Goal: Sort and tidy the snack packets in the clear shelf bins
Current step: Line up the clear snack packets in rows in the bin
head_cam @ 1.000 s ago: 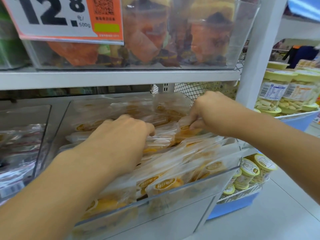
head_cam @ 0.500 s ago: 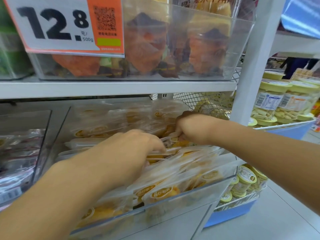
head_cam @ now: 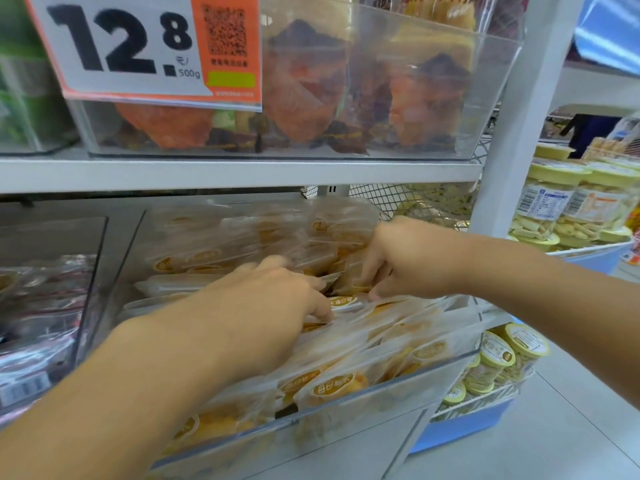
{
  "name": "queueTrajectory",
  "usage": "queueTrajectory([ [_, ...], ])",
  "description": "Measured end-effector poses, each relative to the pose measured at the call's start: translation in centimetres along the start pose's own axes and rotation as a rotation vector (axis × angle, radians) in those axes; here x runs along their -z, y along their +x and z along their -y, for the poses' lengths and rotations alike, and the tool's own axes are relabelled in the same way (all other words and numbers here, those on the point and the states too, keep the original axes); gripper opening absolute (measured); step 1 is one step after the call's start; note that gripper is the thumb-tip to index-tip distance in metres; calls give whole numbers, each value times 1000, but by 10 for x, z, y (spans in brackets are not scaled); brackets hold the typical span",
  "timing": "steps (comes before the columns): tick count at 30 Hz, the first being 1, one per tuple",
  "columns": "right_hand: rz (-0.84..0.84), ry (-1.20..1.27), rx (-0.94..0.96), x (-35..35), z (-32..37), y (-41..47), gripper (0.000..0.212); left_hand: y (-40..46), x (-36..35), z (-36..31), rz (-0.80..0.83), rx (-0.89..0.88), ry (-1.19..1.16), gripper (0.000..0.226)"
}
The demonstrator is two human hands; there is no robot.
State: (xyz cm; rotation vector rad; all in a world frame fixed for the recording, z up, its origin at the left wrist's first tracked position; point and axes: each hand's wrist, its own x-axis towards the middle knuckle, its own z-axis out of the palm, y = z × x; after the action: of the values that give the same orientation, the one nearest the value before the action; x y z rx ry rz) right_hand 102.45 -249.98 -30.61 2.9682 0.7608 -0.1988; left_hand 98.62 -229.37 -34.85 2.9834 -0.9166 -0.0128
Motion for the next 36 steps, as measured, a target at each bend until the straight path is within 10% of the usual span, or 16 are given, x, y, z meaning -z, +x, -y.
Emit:
queueTrajectory([
  [3,146,76,-19,-2,-4,11,45,-1,1,1,24,13,-9,67],
  [7,184,-51,-11,-8,-6,27,25,-2,1,0,29,37,-5,63],
  [20,-200,-264,-64,-5,-10,17,6,-15,16,-2,-245,271,62,24],
  [24,-273,-440,-220,-5,2,13,35,-14,18,1,-247,245,-24,18],
  [30,-90,242,-196,12,27,-2,38,-20,22,12,-132,210,-195,21],
  [36,-192,97,-117,19,55,-8,53,-24,21,18,-146,217,-228,30],
])
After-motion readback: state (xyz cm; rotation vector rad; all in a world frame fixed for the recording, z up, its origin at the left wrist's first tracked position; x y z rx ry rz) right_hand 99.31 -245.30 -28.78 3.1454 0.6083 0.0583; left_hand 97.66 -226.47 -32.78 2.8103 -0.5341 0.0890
